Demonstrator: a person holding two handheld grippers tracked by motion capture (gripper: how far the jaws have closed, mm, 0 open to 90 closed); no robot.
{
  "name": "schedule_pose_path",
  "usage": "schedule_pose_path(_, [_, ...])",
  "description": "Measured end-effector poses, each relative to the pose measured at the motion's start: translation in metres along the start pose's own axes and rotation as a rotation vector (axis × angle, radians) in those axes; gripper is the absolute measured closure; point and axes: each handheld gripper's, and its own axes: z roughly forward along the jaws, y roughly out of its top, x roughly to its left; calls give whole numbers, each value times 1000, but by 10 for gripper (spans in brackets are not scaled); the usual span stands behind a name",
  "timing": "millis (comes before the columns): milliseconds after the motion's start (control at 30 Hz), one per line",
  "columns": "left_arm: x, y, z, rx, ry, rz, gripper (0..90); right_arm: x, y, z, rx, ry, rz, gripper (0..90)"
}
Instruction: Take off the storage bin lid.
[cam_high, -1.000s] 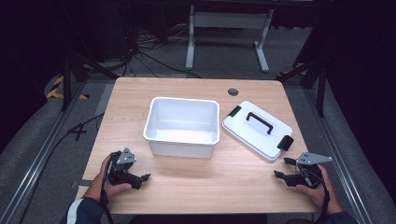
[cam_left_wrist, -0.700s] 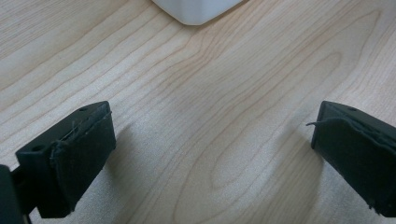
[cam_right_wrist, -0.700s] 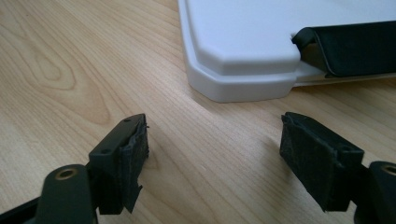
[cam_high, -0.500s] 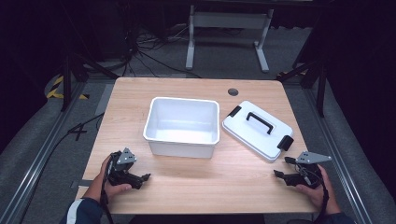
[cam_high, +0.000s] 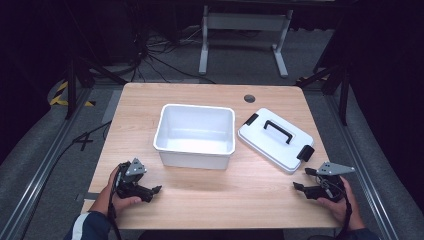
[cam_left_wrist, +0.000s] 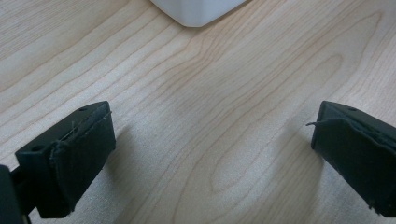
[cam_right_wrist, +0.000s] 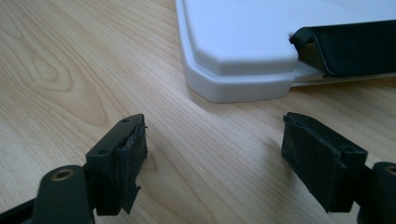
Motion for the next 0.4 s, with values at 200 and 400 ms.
schedule_pose_path(200, [0, 1, 0, 4, -3, -1, 2, 0, 0, 0, 1, -1, 1, 220])
schedule_pose_path(400, [1, 3, 3, -1, 2, -2, 2, 0, 0, 0, 2, -10, 7, 208])
